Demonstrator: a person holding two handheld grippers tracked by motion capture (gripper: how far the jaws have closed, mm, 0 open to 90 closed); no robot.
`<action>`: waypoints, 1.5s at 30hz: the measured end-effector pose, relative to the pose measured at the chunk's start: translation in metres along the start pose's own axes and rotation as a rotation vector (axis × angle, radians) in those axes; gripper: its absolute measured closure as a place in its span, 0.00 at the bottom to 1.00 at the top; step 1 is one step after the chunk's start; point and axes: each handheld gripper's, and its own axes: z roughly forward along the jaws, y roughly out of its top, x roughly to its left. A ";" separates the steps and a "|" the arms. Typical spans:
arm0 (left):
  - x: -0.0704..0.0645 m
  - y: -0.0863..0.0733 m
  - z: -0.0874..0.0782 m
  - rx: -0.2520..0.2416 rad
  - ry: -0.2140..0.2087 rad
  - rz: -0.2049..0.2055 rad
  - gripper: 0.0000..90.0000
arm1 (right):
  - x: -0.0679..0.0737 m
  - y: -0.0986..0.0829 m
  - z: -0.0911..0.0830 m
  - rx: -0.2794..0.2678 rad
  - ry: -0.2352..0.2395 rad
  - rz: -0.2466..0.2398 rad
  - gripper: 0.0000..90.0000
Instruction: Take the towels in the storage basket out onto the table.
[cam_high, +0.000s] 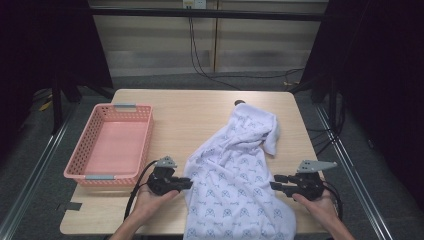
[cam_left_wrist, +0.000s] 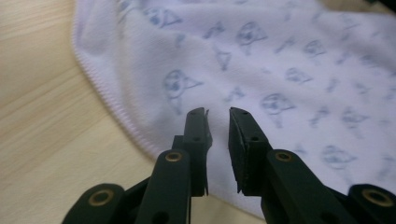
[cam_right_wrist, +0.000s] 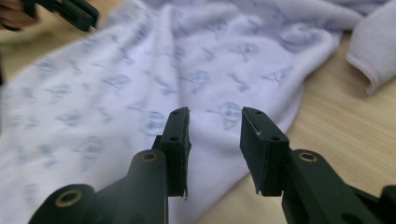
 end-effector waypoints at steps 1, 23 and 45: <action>0.000 -0.001 0.001 0.006 0.002 0.009 0.82 | -0.005 -0.001 0.011 0.045 -0.020 -0.025 0.68; -0.018 -0.012 -0.043 -0.124 -0.014 0.060 0.99 | 0.004 -0.008 -0.021 -0.006 -0.037 -0.026 0.98; -0.033 -0.003 -0.021 -0.051 -0.034 0.114 0.75 | 0.016 -0.012 -0.020 -0.005 -0.009 -0.020 0.67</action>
